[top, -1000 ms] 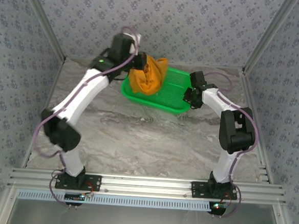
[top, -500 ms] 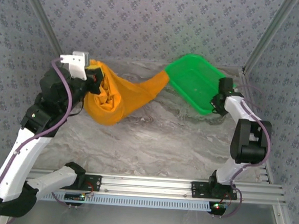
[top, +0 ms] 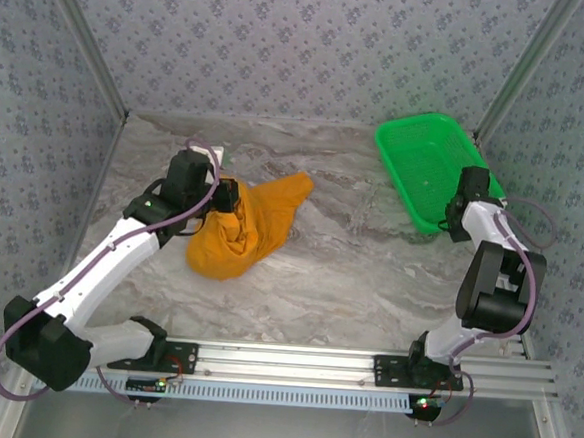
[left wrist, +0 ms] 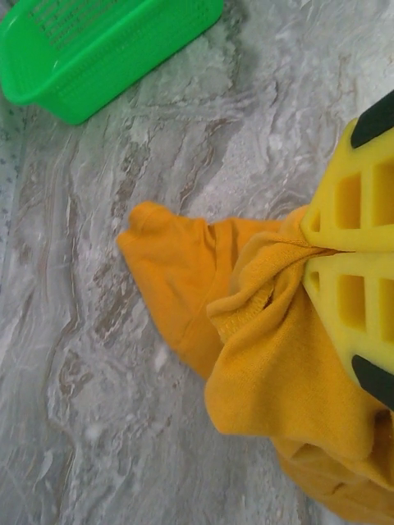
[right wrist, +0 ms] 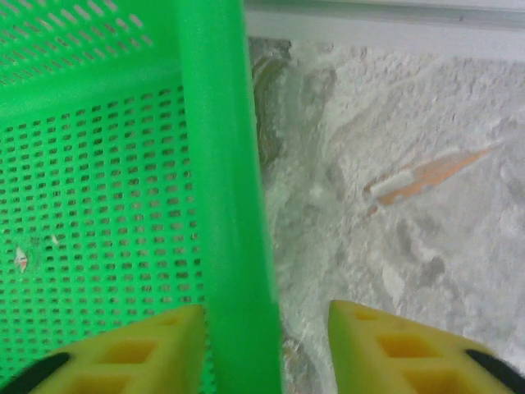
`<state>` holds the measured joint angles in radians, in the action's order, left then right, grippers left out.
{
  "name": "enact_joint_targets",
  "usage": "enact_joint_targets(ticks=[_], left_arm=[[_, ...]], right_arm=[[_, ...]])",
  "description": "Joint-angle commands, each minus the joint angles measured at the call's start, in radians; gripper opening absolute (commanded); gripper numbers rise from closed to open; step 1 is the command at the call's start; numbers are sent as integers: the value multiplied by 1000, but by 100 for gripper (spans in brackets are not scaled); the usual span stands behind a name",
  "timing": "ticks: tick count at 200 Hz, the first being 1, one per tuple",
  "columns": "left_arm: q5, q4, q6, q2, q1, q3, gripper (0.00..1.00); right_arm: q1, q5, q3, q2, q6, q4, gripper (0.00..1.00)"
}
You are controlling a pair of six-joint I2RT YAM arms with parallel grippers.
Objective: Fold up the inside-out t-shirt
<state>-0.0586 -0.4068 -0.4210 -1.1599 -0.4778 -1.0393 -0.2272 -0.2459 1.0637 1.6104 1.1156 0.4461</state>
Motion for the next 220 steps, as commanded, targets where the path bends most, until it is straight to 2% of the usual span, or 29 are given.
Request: enact_joint_targets(ticks=[1, 11, 18, 38, 53, 63, 76, 86, 97, 112, 126, 153, 166, 182, 187, 196, 220], left_arm=[[-103, -12, -13, 5, 2, -15, 13], [-119, -54, -24, 8, 2, 0, 31], [-118, -86, -45, 17, 3, 19, 41], [-125, -169, -93, 53, 3, 93, 65], [-84, -263, -99, 85, 9, 118, 71], [-27, -335, -109, 115, 19, 134, 73], [7, -351, -120, 156, 55, 177, 77], [-19, -337, -140, 172, 102, 207, 77], [-100, -289, -156, 174, 140, 242, 75], [-214, -155, -183, 166, 143, 305, 75], [-269, -48, -221, 142, 143, 356, 76], [-245, 2, -227, 72, 145, 379, 77], [-227, 21, -227, 37, 144, 390, 76], [-230, 36, -223, -4, 145, 388, 73], [-229, 34, -222, -13, 145, 385, 70], [-224, 33, -223, -24, 145, 384, 64], [-232, 74, -219, -38, 149, 396, 40]], right_arm=[[2, 58, -28, -63, -18, -40, 60], [30, 79, -40, -108, -72, -33, 65], [58, 81, -41, -138, -116, -19, 66], [225, 42, -44, -248, -299, 47, 69], [366, 86, -53, -301, -458, 38, 69], [468, 185, -59, -312, -581, 6, 69], [599, 345, -49, -281, -710, -29, 69], [684, 436, -21, -227, -774, -39, 70], [757, 512, 20, -150, -797, -39, 70], [813, 577, 68, -51, -767, -51, 70], [848, 606, 102, 17, -745, -56, 71], [896, 689, 120, 118, -690, -118, 72], [912, 727, 182, 172, -681, -127, 72], [940, 775, 216, 240, -650, -155, 68], [948, 797, 218, 255, -638, -175, 63], [962, 824, 224, 272, -622, -205, 47], [964, 817, 249, 268, -621, -216, 8]])
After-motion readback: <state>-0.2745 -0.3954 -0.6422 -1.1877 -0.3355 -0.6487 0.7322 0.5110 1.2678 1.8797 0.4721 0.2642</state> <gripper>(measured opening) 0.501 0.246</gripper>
